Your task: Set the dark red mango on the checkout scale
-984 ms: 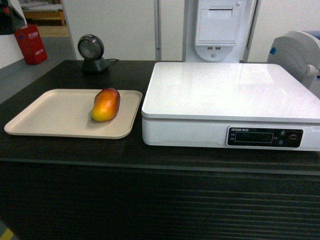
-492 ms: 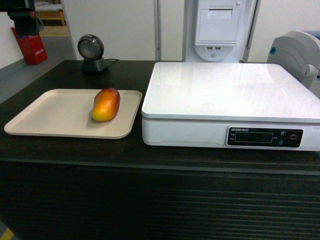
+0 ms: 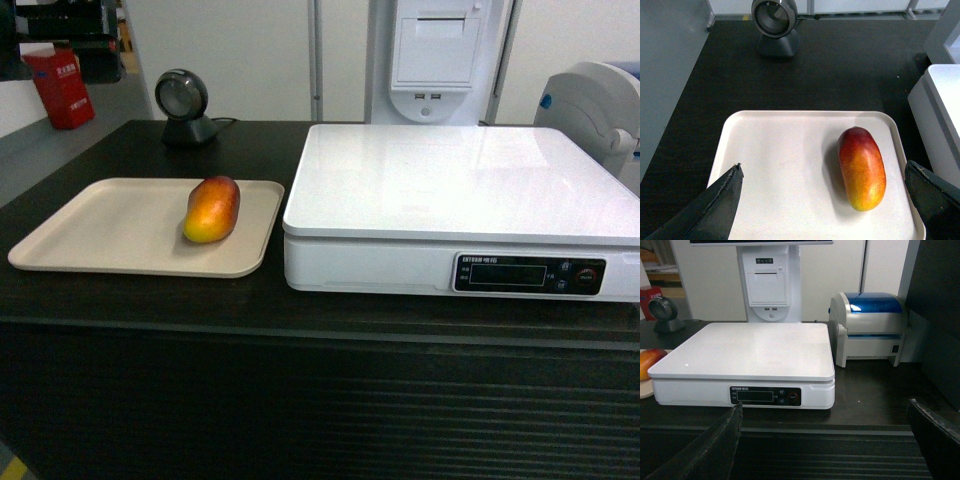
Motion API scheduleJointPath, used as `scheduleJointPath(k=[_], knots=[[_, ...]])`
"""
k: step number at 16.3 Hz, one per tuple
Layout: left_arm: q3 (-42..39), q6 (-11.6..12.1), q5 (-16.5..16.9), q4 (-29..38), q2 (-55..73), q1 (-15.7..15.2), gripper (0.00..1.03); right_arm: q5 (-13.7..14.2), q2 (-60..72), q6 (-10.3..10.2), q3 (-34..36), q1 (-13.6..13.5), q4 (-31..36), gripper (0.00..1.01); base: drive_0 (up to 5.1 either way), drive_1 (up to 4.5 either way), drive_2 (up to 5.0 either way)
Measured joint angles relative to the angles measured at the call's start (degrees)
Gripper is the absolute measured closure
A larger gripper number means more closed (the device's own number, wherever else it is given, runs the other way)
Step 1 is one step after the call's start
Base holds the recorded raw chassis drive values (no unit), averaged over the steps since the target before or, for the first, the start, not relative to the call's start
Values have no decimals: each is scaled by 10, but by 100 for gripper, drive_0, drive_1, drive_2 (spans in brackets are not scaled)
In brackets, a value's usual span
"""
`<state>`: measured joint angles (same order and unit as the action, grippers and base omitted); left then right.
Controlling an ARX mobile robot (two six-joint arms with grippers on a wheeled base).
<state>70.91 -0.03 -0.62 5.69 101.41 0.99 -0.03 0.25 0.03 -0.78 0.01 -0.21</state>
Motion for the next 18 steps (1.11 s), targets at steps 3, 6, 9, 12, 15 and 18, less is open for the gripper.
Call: scheduleJointPath(k=[3, 6, 9, 12, 15, 18], knots=[[38, 4, 0, -21, 29, 1, 5, 0, 0, 0, 0, 0, 0, 3, 0, 0, 0], [85, 5, 4, -53, 64, 3, 5, 0, 0, 0, 0, 0, 0, 3, 0, 0, 0], [128, 5, 8, -78, 100, 10, 5, 0, 0, 0, 0, 0, 0, 3, 0, 0, 0], [170, 5, 8, -99, 128, 17, 5, 0, 0, 0, 0, 0, 0, 3, 0, 0, 0], [201, 0, 11, -122, 155, 15, 5, 0, 0, 0, 0, 0, 0, 3, 0, 0, 0], [222, 0, 13, -136, 174, 12, 5, 0, 0, 0, 0, 0, 0, 3, 0, 0, 0]])
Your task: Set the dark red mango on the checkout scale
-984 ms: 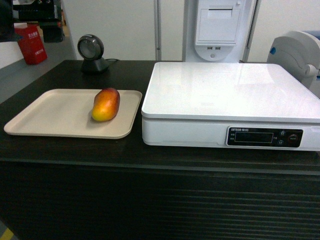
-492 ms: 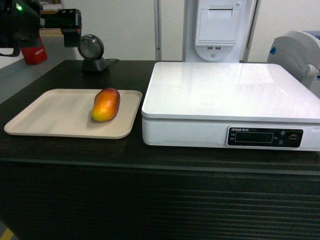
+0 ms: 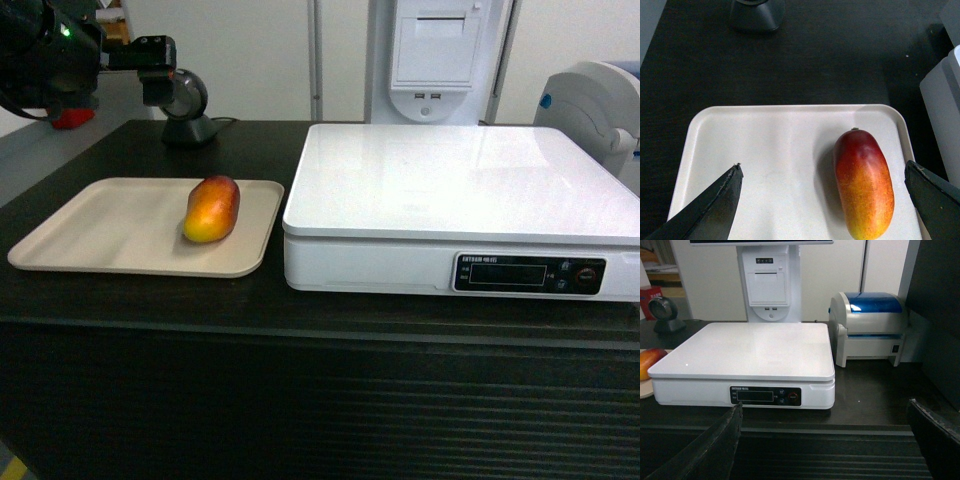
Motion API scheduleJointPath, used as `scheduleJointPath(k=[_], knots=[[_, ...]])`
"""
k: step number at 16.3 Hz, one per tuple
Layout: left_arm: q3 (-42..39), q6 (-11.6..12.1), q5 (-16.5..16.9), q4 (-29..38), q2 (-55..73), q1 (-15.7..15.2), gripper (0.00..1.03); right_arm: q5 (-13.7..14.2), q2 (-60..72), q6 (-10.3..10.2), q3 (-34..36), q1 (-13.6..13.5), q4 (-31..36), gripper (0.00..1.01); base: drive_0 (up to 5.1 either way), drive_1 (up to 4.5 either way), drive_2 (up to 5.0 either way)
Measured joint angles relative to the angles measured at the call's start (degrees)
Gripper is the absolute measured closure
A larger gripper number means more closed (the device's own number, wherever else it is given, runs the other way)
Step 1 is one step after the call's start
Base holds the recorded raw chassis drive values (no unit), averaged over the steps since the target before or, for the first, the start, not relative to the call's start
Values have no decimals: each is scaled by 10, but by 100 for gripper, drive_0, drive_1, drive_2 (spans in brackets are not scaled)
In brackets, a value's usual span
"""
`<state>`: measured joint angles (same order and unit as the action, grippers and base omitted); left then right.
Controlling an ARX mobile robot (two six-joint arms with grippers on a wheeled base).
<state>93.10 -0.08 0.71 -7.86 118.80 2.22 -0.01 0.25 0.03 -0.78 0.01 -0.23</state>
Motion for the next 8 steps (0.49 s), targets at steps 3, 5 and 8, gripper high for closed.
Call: scheduleJointPath(k=[3, 5, 8], knots=[[28, 0, 1, -14, 21, -1, 5, 0, 0, 0, 0, 0, 0, 3, 0, 0, 0], [42, -2, 4, -23, 36, 1, 5, 0, 0, 0, 0, 0, 0, 3, 0, 0, 0], [61, -9, 8, -33, 57, 3, 5, 0, 0, 0, 0, 0, 0, 3, 0, 0, 0]])
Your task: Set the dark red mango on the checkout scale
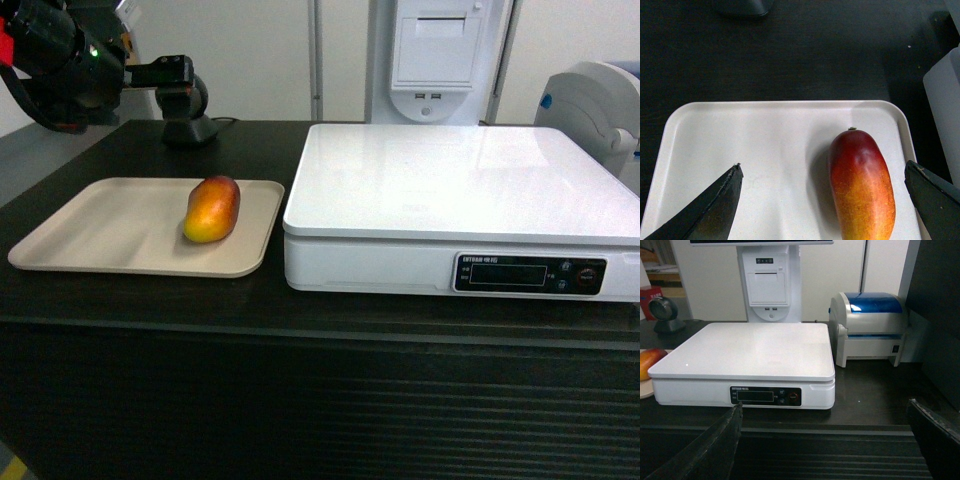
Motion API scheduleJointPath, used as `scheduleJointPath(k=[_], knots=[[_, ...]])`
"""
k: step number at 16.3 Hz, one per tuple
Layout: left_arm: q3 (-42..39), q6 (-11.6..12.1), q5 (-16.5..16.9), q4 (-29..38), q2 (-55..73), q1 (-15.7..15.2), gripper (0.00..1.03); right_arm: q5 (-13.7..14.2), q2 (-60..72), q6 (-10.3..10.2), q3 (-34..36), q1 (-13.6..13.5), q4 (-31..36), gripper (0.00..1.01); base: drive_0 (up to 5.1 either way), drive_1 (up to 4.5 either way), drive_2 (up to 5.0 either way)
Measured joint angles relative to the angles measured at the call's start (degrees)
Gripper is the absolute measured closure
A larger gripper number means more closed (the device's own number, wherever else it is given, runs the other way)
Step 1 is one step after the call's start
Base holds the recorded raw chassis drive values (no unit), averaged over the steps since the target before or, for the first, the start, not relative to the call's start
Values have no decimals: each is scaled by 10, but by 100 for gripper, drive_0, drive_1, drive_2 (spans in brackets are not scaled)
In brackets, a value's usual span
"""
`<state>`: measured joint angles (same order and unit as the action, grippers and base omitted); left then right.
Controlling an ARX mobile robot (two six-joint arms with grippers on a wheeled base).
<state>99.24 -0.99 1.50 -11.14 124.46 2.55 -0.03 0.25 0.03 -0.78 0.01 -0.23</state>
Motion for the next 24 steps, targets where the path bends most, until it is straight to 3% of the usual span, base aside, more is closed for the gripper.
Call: scheduleJointPath(k=[24], knots=[[77, -7, 28, -40, 100, 8, 5, 0, 0, 0, 0, 0, 0, 3, 0, 0, 0]])
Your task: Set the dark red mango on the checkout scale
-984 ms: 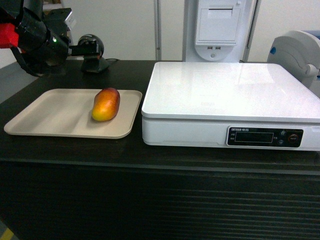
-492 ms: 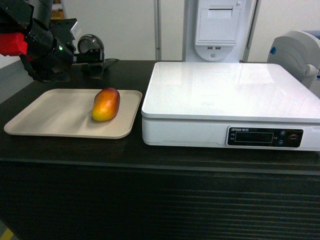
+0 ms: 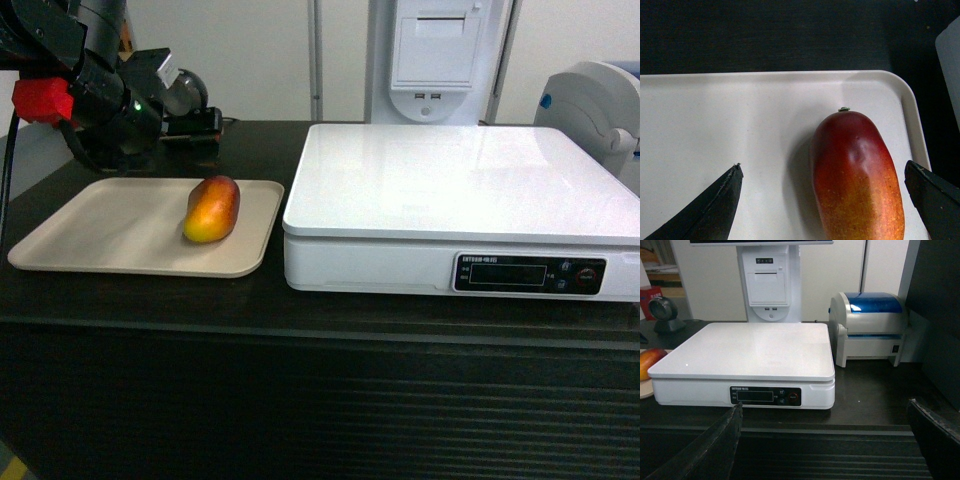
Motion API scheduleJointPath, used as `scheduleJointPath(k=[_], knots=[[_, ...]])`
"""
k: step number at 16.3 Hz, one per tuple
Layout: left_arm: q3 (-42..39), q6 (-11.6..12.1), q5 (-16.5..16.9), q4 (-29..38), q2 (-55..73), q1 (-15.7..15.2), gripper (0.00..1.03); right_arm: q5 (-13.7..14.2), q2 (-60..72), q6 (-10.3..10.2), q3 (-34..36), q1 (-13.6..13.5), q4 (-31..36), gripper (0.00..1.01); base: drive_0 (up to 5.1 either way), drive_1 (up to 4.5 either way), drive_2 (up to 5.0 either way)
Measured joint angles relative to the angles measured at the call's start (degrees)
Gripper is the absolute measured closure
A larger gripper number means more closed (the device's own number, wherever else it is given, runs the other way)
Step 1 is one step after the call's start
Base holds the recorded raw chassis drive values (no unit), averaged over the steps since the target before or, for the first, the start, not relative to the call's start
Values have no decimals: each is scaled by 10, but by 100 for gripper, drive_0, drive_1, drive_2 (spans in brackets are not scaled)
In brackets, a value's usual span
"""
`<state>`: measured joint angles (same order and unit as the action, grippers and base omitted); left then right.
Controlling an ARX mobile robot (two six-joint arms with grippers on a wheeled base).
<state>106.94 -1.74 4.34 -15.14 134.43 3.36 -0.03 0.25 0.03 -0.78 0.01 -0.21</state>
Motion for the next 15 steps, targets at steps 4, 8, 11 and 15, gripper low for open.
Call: scheduleJointPath(k=[4, 8, 11, 15], knots=[[0, 0, 2, -3, 5, 2, 5, 0, 0, 0, 0, 0, 0, 3, 0, 0, 0], [2, 0, 2, -9, 18, 2, 5, 0, 0, 0, 0, 0, 0, 3, 0, 0, 0], [12, 0, 2, -15, 26, 5, 5, 0, 0, 0, 0, 0, 0, 3, 0, 0, 0], [20, 0, 2, -17, 32, 9, 5, 0, 0, 0, 0, 0, 0, 3, 0, 0, 0]])
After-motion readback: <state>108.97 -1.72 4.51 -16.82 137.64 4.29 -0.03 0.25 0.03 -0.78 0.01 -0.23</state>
